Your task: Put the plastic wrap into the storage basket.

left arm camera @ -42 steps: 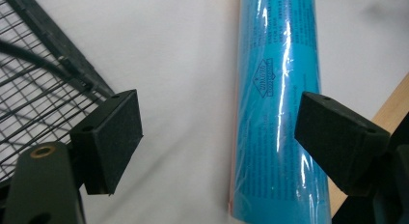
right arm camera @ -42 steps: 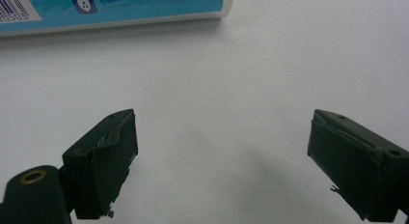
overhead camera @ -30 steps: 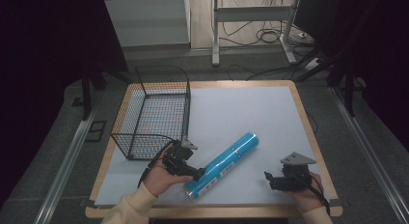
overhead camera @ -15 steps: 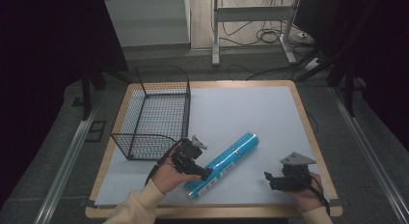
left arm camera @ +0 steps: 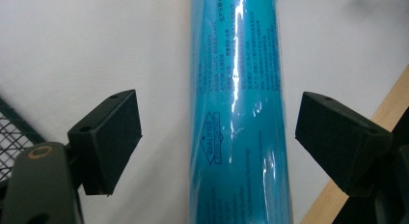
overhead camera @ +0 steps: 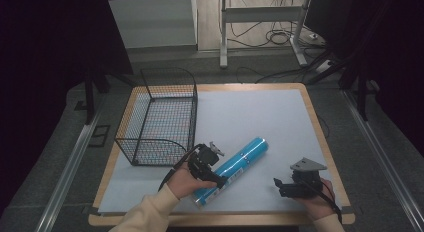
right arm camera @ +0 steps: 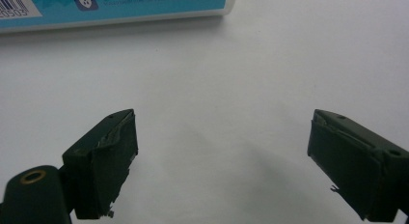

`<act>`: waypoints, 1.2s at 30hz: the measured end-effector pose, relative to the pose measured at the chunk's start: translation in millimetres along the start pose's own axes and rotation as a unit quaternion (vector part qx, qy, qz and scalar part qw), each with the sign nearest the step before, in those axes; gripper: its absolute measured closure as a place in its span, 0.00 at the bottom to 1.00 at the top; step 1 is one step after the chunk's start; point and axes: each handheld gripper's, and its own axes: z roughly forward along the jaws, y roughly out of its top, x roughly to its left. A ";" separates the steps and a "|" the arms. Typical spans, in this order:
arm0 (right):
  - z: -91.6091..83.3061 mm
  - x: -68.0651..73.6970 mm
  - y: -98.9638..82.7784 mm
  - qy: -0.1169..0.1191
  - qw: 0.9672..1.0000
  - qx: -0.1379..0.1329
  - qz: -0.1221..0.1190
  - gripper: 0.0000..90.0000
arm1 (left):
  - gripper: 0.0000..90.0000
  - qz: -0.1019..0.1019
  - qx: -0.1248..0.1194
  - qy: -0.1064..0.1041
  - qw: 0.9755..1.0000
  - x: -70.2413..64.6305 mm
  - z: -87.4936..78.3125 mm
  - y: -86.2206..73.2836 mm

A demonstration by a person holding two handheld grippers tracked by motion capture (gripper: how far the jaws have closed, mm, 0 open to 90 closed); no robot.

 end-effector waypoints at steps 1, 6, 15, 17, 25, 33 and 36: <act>0.1 0.0 0.0 0.000 1.000 0.000 0.000 0.12 | 0.17 0.001 0.002 0.000 1.000 -0.2 0.9 1.0; -0.1 -0.4 0.0 0.001 1.000 0.001 0.001 0.12 | 0.17 0.002 0.006 -0.001 1.000 -2.4 5.4 6.5; -0.1 -0.4 0.0 0.002 1.000 0.000 0.001 0.12 | 0.17 0.004 0.016 -0.004 1.000 -6.2 16.0 18.0; 0.0 -0.5 -0.1 0.002 1.000 0.001 0.000 0.12 | 0.17 0.005 0.021 -0.003 1.000 -6.8 19.6 21.2; 0.6 -0.4 -0.3 0.002 1.000 0.002 0.000 0.12 | 0.17 0.002 0.026 -0.004 1.000 -7.7 26.5 28.4; 0.8 0.0 -0.4 0.002 1.000 0.002 -0.001 0.12 | 0.17 0.005 0.042 -0.004 0.999 -8.4 40.2 33.2; 1.0 -0.2 -0.5 0.003 1.000 0.003 0.001 0.12 | 0.17 0.007 0.050 -0.004 0.999 -10.0 46.3 35.6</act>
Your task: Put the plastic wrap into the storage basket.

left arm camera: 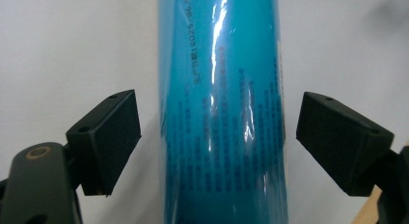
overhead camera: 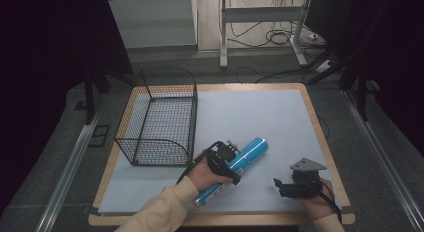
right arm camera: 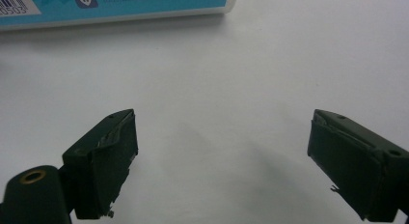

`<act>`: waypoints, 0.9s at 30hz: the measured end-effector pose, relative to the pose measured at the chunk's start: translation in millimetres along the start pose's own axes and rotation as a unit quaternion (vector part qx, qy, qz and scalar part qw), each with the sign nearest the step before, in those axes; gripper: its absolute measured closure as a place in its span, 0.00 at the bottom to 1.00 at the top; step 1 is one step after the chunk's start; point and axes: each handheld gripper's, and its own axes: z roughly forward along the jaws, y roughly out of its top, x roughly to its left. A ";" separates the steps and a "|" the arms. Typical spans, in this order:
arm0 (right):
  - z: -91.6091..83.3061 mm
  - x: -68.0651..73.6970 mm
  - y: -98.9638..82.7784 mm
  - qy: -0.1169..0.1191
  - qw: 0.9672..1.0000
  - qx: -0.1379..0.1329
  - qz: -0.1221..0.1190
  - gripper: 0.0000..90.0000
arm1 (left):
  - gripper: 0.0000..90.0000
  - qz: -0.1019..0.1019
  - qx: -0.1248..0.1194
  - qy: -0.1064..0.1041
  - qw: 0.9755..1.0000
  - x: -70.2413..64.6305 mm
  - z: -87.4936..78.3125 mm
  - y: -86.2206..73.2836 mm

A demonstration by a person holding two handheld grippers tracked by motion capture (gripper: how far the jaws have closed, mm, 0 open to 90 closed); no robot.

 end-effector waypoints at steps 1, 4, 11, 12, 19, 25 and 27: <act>0.1 -0.1 0.0 0.000 1.000 0.000 0.000 0.12 | 0.17 0.000 0.003 0.001 1.000 -0.7 1.9 1.0; 0.3 0.2 0.1 0.000 1.000 0.000 -0.001 0.12 | 0.18 0.003 0.015 0.004 1.000 -1.4 8.2 4.7; 1.4 0.7 0.0 0.003 1.000 0.001 0.001 0.12 | 0.26 -0.002 0.032 0.016 0.999 -0.8 16.6 7.7; 1.5 0.9 0.1 0.004 1.000 0.001 -0.001 0.12 | 0.27 -0.004 0.033 0.015 0.999 -0.4 17.5 8.1; 1.9 0.9 0.1 0.004 1.000 0.000 -0.002 0.12 | 0.34 -0.006 0.046 0.002 0.999 -0.1 18.4 11.0; 0.7 0.6 0.6 0.002 1.000 -0.002 -0.002 0.12 | 0.35 -0.010 0.057 -0.009 0.998 3.7 17.4 13.8; 0.1 0.0 0.9 0.002 1.000 -0.003 -0.001 0.12 | 0.35 -0.011 0.060 -0.014 0.998 5.3 17.0 14.5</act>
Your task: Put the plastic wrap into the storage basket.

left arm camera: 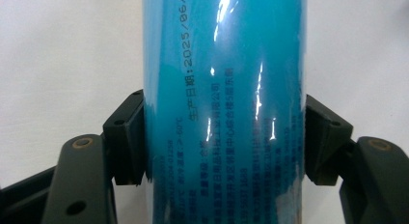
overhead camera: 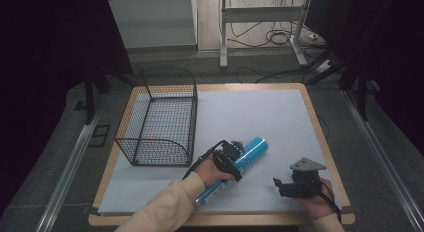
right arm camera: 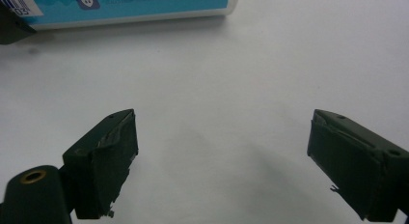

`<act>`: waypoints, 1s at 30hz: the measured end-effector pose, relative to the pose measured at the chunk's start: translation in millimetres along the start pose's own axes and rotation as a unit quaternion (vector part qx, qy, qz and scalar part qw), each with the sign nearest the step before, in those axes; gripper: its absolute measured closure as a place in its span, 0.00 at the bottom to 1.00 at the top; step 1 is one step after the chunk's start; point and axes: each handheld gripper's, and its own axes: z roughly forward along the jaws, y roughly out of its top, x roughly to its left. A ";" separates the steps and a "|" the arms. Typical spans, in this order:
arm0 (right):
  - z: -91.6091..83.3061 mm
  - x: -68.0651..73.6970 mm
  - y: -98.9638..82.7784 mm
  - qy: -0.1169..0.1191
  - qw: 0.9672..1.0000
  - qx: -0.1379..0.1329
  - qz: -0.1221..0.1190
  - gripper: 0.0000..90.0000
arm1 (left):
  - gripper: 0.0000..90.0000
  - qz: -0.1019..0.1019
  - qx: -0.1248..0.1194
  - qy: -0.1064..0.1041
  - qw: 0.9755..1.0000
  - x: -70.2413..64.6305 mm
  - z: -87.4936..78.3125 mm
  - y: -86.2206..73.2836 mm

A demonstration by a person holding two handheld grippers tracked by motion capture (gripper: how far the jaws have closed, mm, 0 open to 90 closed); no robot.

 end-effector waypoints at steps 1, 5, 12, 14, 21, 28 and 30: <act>-0.1 -0.2 0.0 -0.002 1.000 -0.001 0.000 0.12 | 0.35 0.001 0.002 -0.001 1.000 0.6 -0.2 0.3; -1.1 -1.6 -0.2 -0.003 1.000 -0.002 0.001 0.12 | 0.35 0.006 0.007 -0.001 1.000 1.8 -2.8 1.6; -1.8 -1.8 0.1 -0.006 1.000 -0.006 0.001 0.12 | 0.35 0.005 -0.004 -0.009 1.000 4.3 -14.4 3.7; -2.3 -2.2 0.2 -0.007 1.000 -0.006 0.001 0.12 | 0.35 0.003 -0.005 -0.014 1.000 4.9 -17.7 4.0; -3.3 -3.2 0.5 -0.007 1.000 -0.010 0.002 0.12 | 0.35 0.007 -0.013 -0.008 1.000 7.9 -35.2 4.3; -3.9 -3.2 0.8 -0.008 1.000 -0.010 0.001 0.12 | 0.35 0.012 -0.017 0.007 1.000 11.6 -49.7 5.5; -3.8 -3.7 0.8 -0.009 1.000 -0.011 0.002 0.12 | 0.35 0.010 -0.020 0.007 1.000 13.4 -52.0 5.2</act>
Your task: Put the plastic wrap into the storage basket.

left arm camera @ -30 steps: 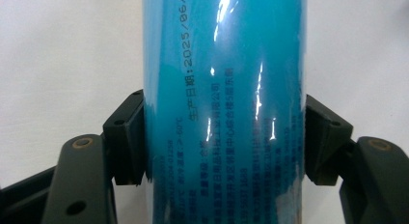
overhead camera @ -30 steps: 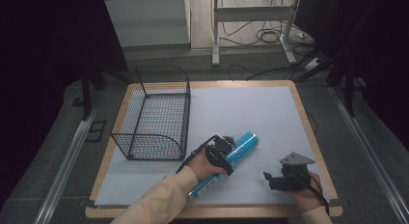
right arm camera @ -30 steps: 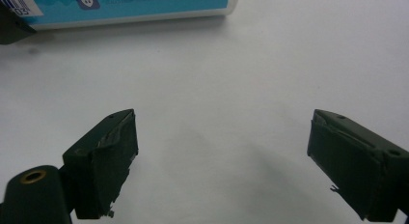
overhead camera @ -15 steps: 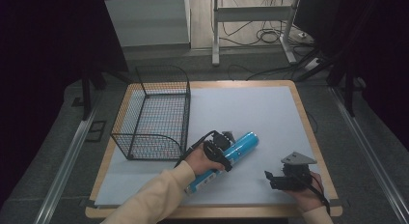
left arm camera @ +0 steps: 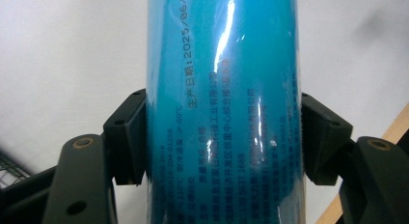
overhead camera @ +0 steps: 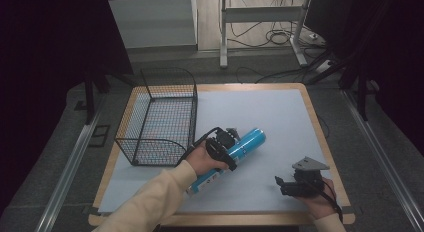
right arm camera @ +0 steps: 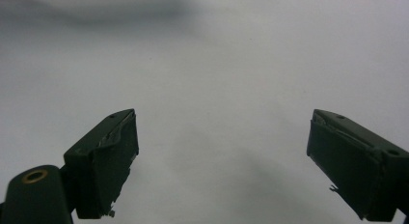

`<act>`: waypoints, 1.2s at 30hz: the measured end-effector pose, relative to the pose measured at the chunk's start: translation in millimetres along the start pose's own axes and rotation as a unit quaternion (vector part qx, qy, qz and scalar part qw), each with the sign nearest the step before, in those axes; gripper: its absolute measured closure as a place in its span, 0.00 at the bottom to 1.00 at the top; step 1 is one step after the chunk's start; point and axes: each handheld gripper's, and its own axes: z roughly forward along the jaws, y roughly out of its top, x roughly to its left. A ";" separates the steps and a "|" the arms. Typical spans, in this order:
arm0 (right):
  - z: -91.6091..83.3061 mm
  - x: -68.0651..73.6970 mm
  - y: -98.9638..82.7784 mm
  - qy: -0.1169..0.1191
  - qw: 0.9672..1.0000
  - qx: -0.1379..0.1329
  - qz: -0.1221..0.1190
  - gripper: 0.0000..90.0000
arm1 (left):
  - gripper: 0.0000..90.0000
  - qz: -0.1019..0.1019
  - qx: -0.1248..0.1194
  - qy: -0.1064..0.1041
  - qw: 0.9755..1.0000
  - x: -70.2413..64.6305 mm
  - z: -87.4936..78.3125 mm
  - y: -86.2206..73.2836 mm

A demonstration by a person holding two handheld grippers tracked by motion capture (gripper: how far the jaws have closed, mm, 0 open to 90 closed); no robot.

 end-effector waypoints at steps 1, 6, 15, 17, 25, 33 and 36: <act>0.4 -0.2 -0.2 -0.001 1.000 0.000 0.001 0.12 | 0.35 0.000 0.000 0.000 1.000 0.6 -0.6 -0.1; 0.8 -1.4 -0.3 -0.001 1.000 -0.001 0.003 0.12 | 0.35 0.001 0.002 0.002 1.000 2.4 -3.9 0.3; -0.1 -2.2 0.2 -0.001 1.000 -0.004 0.001 0.13 | 0.35 0.001 0.004 0.009 1.000 5.3 -11.6 5.9; -0.4 -2.6 0.2 -0.002 1.000 -0.004 0.002 0.13 | 0.35 0.002 0.004 0.008 1.000 6.4 -13.4 6.9; 0.6 -3.2 0.0 -0.004 1.000 -0.002 0.002 0.13 | 0.35 -0.002 0.000 0.007 1.000 10.8 -16.6 8.2; 0.6 -4.8 -0.3 -0.007 1.000 -0.002 0.004 0.13 | 0.35 -0.011 -0.017 0.009 1.000 16.0 -28.3 13.6; 0.3 -4.9 -0.3 -0.007 1.000 -0.002 0.004 0.13 | 0.35 -0.017 -0.031 0.012 0.999 18.3 -32.4 16.1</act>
